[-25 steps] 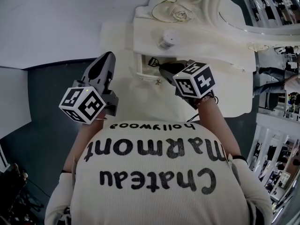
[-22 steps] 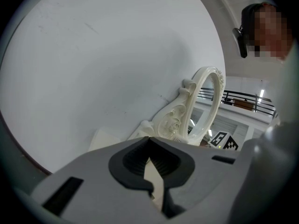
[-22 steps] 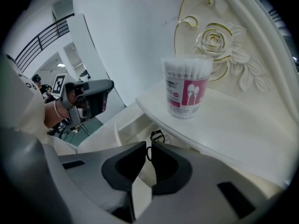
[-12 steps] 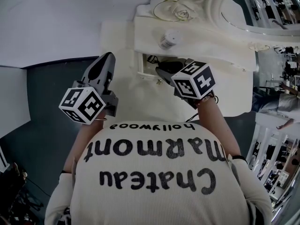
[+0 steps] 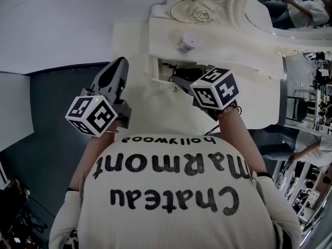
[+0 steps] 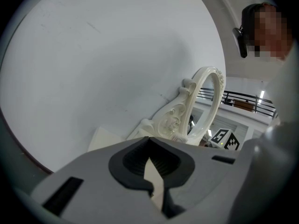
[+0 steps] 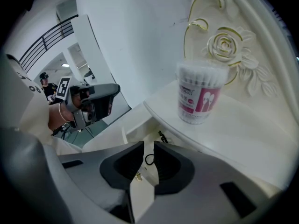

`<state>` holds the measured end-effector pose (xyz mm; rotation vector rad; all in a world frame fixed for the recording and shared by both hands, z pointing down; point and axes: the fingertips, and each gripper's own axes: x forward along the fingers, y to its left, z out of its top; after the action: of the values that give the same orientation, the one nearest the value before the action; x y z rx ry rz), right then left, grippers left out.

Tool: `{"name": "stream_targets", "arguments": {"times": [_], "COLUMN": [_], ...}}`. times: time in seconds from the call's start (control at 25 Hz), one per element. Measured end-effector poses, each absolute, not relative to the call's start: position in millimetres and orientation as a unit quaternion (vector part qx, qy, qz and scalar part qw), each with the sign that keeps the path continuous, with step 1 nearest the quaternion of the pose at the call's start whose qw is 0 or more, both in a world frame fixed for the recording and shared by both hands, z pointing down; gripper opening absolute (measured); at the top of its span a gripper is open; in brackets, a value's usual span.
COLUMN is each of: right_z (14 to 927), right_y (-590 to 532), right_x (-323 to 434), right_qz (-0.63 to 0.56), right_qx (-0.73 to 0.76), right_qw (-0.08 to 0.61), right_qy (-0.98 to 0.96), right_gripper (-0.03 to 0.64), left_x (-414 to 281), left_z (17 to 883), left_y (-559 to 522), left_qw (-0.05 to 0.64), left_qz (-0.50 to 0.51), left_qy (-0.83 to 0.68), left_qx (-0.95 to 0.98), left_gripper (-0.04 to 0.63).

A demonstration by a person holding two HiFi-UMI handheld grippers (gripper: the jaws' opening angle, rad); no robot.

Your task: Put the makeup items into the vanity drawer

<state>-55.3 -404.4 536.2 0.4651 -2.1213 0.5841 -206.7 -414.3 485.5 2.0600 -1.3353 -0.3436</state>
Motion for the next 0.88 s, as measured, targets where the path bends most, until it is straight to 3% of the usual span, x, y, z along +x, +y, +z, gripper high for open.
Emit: {"name": "stream_targets", "arguments": {"times": [0.36,0.88], "right_z": [527.0,498.3], "right_y": [-403.7,-395.3], "right_x": [-49.8,-8.6], "right_qz": [0.217,0.301], "right_qx": [0.211,0.328], "right_qw": [0.415,0.25], "right_qy": [-0.858,-0.86], "right_gripper": [0.086,0.083], "left_x": [-195.8,-160.0], "left_z": [474.1,452.8], "left_y": [-406.3,-360.2], "left_qw": [0.313,0.293], "left_qz": [-0.131,-0.115], "left_qy": [-0.508,-0.518], "left_qx": [0.792,0.795], "left_gripper": [0.008,0.008]}}
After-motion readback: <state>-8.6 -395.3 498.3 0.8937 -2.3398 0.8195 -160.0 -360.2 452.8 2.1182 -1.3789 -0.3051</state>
